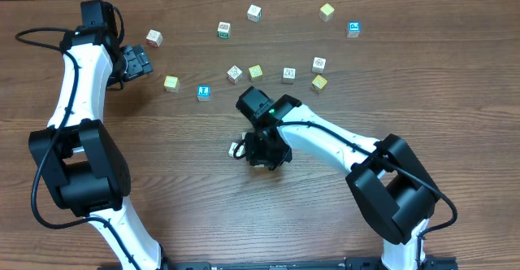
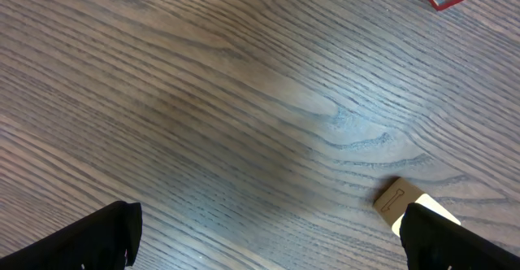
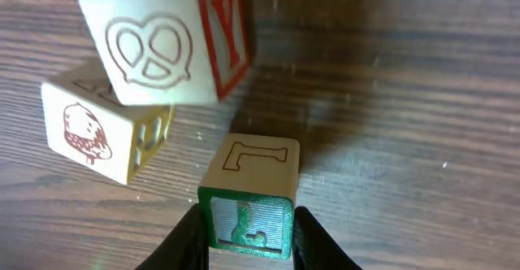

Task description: Form a circle

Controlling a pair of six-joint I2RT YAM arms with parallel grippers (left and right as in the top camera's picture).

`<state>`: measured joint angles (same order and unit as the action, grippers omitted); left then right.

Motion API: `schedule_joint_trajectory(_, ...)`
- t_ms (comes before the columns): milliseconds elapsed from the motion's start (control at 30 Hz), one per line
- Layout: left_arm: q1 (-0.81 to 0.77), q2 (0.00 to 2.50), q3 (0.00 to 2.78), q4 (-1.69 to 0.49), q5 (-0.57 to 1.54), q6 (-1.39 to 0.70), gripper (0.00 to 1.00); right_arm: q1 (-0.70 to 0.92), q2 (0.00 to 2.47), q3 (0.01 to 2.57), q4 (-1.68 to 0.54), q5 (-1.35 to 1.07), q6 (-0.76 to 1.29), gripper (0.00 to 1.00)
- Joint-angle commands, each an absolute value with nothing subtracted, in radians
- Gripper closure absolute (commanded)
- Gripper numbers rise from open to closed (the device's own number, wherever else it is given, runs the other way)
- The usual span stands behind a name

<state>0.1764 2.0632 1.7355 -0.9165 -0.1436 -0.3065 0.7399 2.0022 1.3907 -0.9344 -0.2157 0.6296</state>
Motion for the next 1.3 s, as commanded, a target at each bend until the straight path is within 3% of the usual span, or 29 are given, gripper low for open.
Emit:
schedule_joint_trajectory(0, 0.17, 2.053, 1.729, -0.915, -0.149, -0.299, 0.0, 0.739, 2.01, 1.407, -0.93, -0.238, 0.585, 0.74)
schedule_joint_trajectory(1267, 0.17, 2.053, 1.729, -0.915, -0.149, -0.299, 0.0, 0.772, 2.01, 1.407, -0.928, -0.26, 0.5, 0.76)
